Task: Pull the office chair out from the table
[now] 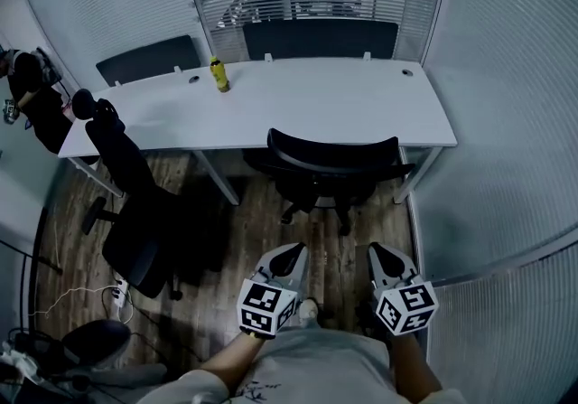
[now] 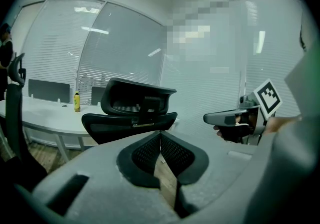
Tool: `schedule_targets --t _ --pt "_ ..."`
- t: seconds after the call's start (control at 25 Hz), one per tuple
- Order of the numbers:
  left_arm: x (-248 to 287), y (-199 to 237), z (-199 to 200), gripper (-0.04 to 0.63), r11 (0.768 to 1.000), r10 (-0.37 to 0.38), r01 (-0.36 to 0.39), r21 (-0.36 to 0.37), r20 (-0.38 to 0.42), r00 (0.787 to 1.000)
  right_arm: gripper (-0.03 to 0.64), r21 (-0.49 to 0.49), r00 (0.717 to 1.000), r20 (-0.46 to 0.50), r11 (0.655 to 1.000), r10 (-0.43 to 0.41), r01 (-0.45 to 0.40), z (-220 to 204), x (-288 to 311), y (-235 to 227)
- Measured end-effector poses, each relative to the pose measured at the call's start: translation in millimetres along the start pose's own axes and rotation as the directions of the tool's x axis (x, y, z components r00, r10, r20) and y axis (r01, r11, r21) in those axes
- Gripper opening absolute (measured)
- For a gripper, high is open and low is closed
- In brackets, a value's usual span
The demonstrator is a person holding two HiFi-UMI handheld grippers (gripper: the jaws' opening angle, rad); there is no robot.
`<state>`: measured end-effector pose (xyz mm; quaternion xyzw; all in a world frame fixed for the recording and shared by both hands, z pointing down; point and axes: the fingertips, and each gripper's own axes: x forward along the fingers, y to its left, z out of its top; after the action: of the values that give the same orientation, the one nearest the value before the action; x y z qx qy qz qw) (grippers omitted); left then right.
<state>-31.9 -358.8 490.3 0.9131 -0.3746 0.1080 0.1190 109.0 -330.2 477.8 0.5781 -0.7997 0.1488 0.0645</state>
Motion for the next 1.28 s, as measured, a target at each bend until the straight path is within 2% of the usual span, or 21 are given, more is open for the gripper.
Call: schedule_targets --t 0.2,0.52,0.76,1.08,1.28 --pt "8 6 -5 0.012 1.0 -0.006 0.006 0.002 -0.007 1.0 0.006 0.003 1.0 0.008 1.0 -0.02 0.02 -4 1 -3" --pt "31 16 8 0.012 0.999 -0.038 0.037 -0.013 -0.029 0.999 0.006 0.024 0.998 -0.018 0.997 -0.067 0.067 10 15 -23" --pt "43 23 16 0.012 1.0 -0.006 0.006 -0.026 -0.015 1.0 0.006 0.022 0.999 -0.006 0.998 -0.053 0.054 20 30 -39" --pt "69 38 41 0.014 0.998 0.051 -0.051 -0.026 0.01 0.999 0.006 -0.028 0.999 -0.005 0.999 -0.034 0.034 47 56 -66" --pt "90 44 49 0.019 0.997 0.071 -0.071 -0.026 -0.005 0.997 0.006 -0.03 1.0 0.005 0.999 -0.013 0.013 65 74 -86"
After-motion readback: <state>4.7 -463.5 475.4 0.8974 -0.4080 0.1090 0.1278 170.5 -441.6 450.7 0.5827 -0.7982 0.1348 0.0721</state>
